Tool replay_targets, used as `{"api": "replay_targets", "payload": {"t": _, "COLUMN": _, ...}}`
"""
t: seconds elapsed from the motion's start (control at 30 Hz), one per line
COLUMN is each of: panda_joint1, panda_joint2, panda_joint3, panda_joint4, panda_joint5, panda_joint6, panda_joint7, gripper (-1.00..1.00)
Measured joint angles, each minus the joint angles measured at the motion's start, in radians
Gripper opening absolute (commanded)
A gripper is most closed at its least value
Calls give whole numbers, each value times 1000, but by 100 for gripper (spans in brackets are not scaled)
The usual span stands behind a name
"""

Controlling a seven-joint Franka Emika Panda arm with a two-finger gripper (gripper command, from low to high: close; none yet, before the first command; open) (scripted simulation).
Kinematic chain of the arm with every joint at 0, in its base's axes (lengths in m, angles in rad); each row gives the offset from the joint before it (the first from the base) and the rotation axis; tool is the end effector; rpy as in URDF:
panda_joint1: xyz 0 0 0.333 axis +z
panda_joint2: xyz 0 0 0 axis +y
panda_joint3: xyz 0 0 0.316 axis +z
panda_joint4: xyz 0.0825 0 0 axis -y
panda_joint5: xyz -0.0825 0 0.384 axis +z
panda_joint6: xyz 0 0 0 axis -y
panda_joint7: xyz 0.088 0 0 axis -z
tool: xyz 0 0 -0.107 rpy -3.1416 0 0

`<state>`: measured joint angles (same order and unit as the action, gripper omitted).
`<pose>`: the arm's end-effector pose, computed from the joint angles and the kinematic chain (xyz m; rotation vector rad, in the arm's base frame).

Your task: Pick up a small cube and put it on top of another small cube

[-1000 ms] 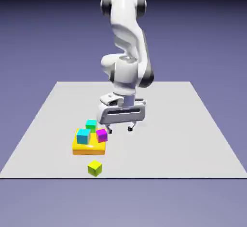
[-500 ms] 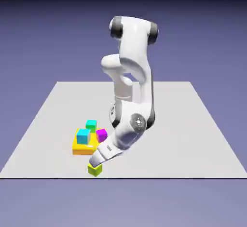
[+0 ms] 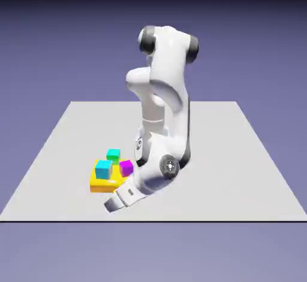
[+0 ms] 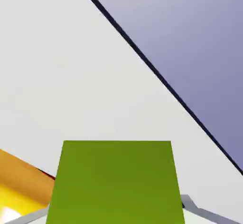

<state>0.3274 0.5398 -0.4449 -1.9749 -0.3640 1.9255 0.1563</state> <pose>0.5451 -0.0896 0.1970 2.5081 -0.0664 -0.7101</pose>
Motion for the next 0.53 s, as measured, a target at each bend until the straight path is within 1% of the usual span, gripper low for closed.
{"api": "replay_targets", "payload": {"t": 0.23, "panda_joint1": -43, "panda_joint2": -254, "panda_joint3": -108, "panda_joint4": -171, "panda_joint5": 66, "panda_joint6": -166, "panda_joint7": 114, "gripper": -100}}
{"api": "replay_targets", "payload": {"t": 0.27, "panda_joint1": -45, "panda_joint2": -266, "panda_joint3": -113, "panda_joint4": -179, "panda_joint5": 69, "panda_joint6": -174, "panda_joint7": 120, "gripper": -100}}
{"api": "replay_targets", "payload": {"t": 0.3, "panda_joint1": -45, "panda_joint2": -266, "panda_joint3": -113, "panda_joint4": -179, "panda_joint5": 69, "panda_joint6": -174, "panda_joint7": 120, "gripper": -100}}
{"api": "replay_targets", "payload": {"t": 0.4, "panda_joint1": -69, "panda_joint2": -226, "panda_joint3": -117, "panda_joint4": -269, "panda_joint5": 63, "panda_joint6": -44, "panda_joint7": 128, "gripper": -100}}
{"api": "replay_targets", "payload": {"t": 0.43, "panda_joint1": -76, "panda_joint2": -214, "panda_joint3": -118, "panda_joint4": -297, "panda_joint5": 61, "panda_joint6": -3, "panda_joint7": 131, "gripper": 100}}
{"api": "replay_targets", "payload": {"t": 0.5, "panda_joint1": -76, "panda_joint2": -214, "panda_joint3": -118, "panda_joint4": -297, "panda_joint5": 59, "panda_joint6": -2, "panda_joint7": 132, "gripper": 100}}
{"api": "replay_targets", "payload": {"t": 0.53, "panda_joint1": -69, "panda_joint2": -227, "panda_joint3": -117, "panda_joint4": -267, "panda_joint5": 61, "panda_joint6": -45, "panda_joint7": 129, "gripper": 100}}
